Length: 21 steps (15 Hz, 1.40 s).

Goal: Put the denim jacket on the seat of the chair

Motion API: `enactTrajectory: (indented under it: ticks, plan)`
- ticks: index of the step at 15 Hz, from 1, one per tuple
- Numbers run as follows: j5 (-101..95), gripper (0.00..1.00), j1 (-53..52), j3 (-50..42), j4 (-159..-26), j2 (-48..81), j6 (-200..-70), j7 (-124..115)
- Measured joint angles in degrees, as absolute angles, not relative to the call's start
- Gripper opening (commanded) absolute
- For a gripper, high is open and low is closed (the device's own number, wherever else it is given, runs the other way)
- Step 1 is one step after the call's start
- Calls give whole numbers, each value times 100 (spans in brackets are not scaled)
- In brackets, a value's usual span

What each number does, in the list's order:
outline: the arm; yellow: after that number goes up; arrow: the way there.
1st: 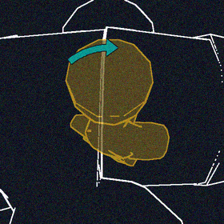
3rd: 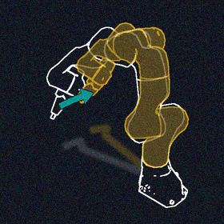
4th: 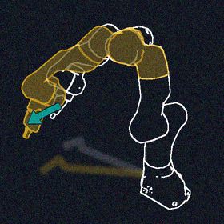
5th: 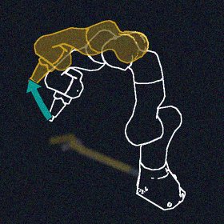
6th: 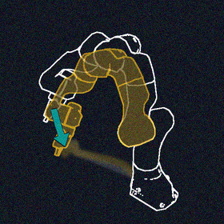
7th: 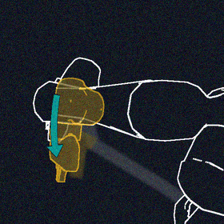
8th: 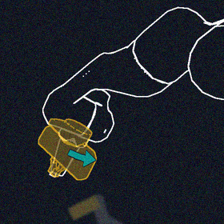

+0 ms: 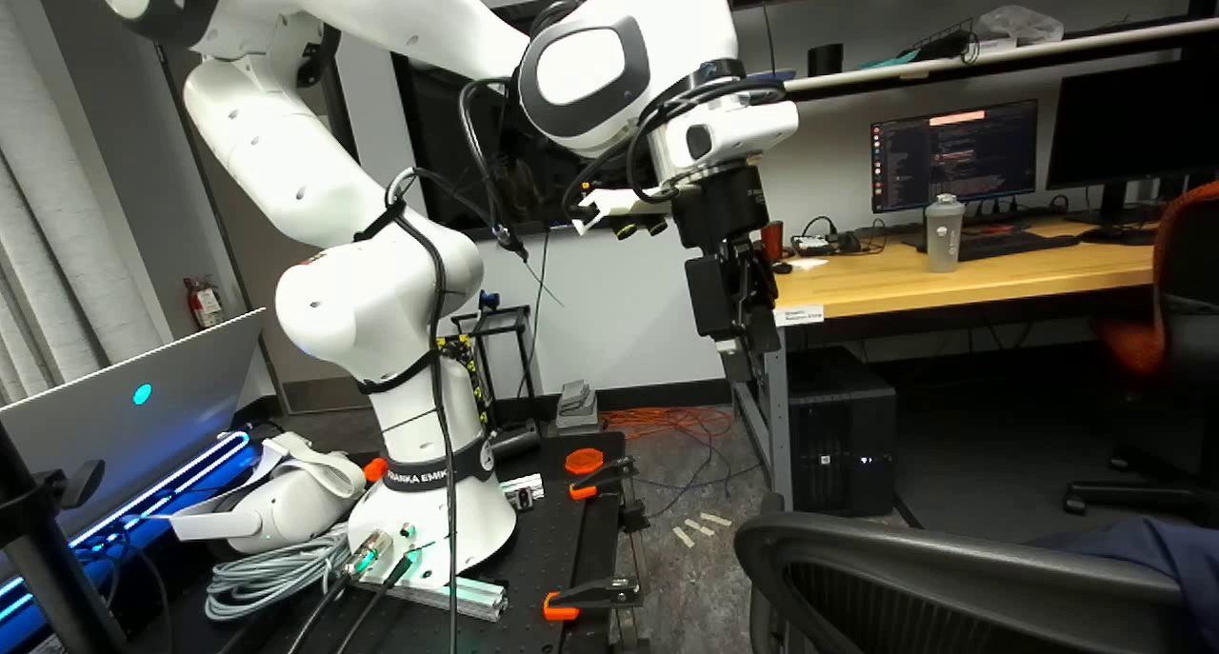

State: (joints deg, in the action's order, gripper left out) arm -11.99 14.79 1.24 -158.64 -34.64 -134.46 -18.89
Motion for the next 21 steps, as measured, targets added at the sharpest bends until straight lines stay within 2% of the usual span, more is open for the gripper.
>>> enactTrajectory:
  ticks: [4,9,21]
  plan:
    - [-1228,100,1537,264,-15860,-3370,-13675,-2237]
    - [-1292,100,1550,724,-15748,-2291,-14506,-2900]
    - [-1292,100,1576,698,-15717,-2245,-14505,-2940]
